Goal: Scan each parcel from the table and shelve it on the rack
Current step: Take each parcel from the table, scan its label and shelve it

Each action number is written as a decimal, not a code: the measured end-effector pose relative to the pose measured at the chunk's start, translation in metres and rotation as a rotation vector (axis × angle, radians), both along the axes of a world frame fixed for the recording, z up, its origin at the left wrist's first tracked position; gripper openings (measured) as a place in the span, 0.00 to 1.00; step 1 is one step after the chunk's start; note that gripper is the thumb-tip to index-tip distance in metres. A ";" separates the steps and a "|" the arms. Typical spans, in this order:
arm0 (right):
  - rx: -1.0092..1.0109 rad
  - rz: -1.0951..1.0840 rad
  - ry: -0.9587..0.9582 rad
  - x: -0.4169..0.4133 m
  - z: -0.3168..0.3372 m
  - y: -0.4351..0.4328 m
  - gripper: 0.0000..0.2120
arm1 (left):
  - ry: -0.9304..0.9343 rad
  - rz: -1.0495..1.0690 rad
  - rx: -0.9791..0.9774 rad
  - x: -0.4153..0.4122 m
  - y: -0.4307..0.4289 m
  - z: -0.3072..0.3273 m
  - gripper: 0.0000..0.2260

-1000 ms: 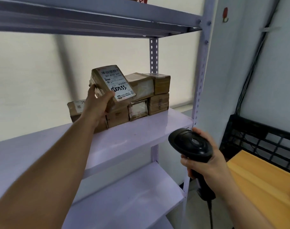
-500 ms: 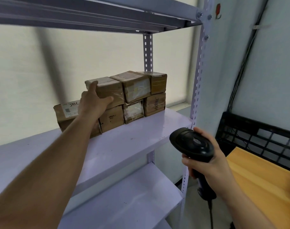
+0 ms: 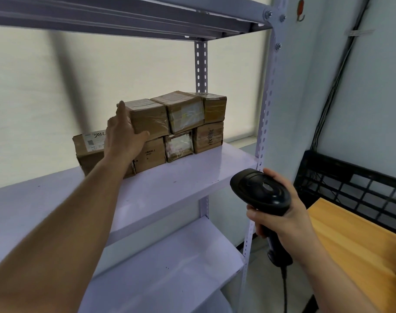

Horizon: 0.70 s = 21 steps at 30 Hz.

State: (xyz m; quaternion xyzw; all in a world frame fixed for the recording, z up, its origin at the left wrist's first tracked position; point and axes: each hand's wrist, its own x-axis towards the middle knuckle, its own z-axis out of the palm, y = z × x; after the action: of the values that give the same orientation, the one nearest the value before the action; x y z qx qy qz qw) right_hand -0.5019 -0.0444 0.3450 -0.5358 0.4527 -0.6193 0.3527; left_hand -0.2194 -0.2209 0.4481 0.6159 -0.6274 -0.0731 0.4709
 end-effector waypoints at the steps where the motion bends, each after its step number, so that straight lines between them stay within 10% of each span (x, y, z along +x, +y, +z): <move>1: -0.004 0.005 -0.003 -0.003 0.000 0.003 0.39 | -0.013 0.022 -0.037 -0.003 0.006 -0.002 0.39; 11: -0.008 -0.028 -0.003 -0.057 -0.005 0.057 0.38 | -0.041 -0.085 -0.274 -0.091 0.088 -0.055 0.26; 21: 0.021 -0.107 0.047 -0.141 -0.036 0.137 0.40 | -0.018 -0.393 0.029 -0.244 0.192 -0.159 0.25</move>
State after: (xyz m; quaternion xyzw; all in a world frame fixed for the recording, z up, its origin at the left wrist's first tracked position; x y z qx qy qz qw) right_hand -0.6427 0.0926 0.3094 -0.5214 0.4953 -0.6199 0.3139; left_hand -0.4636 -0.0288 0.2887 0.4889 -0.7387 -0.1670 0.4330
